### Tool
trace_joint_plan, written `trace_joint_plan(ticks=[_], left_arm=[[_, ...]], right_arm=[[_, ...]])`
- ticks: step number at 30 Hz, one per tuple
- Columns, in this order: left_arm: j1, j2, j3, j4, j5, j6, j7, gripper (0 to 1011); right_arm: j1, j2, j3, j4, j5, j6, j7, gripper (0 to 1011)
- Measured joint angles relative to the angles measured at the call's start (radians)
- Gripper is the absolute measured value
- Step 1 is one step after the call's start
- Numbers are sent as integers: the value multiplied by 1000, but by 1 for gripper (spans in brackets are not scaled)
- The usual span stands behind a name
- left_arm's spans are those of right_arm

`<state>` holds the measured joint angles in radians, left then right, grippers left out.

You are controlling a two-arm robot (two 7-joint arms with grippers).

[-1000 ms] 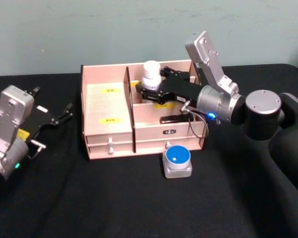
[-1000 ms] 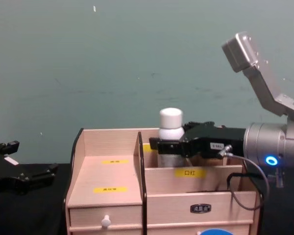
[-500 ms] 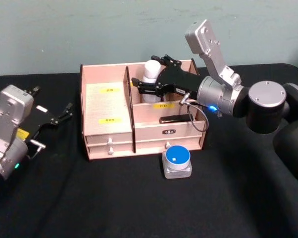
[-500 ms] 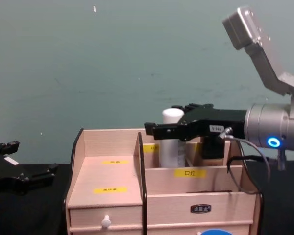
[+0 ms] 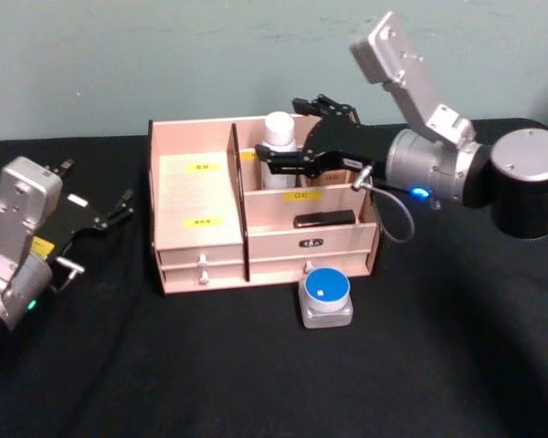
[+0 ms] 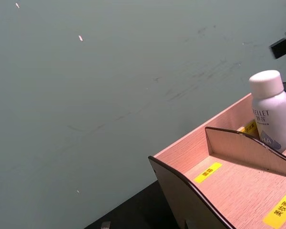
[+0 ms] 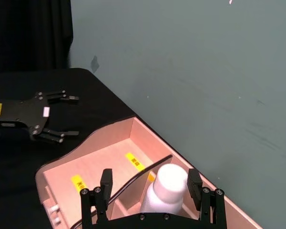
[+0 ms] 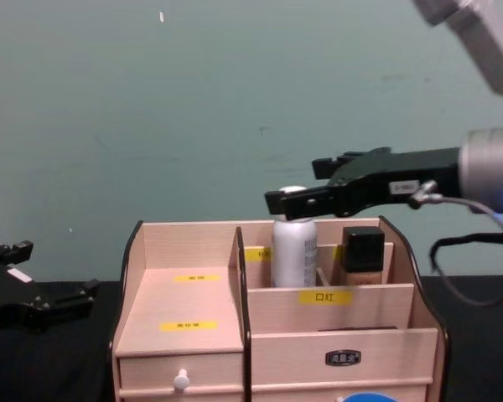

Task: Pick up the facial cleanser and watermelon frost from the table and place them into the tiered storage box.

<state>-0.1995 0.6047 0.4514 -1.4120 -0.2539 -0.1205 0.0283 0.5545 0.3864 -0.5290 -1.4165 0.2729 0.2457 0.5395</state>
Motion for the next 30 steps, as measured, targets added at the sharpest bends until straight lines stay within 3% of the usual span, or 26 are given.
trace_joint_plan(ticks=[7,13,15,23,30], left_arm=[[0,0,0,0,0,0,0,1009],[0,0,0,0,0,0,0,1010],[0,0,0,0,0,0,0,1009],[0,0,0,0,0,0,0,1010],[0,0,0,0,0,0,0,1010]], right_arm=[[-80,84,19,-170,36,107,-18,1003],[-151,136,30,-270,66,151,-32,1002],[-197,165,38,-324,85,162,-41,1002],[-307,235,53,-415,113,177,-66,1002],[-370,271,65,-440,125,193,-88,1002]])
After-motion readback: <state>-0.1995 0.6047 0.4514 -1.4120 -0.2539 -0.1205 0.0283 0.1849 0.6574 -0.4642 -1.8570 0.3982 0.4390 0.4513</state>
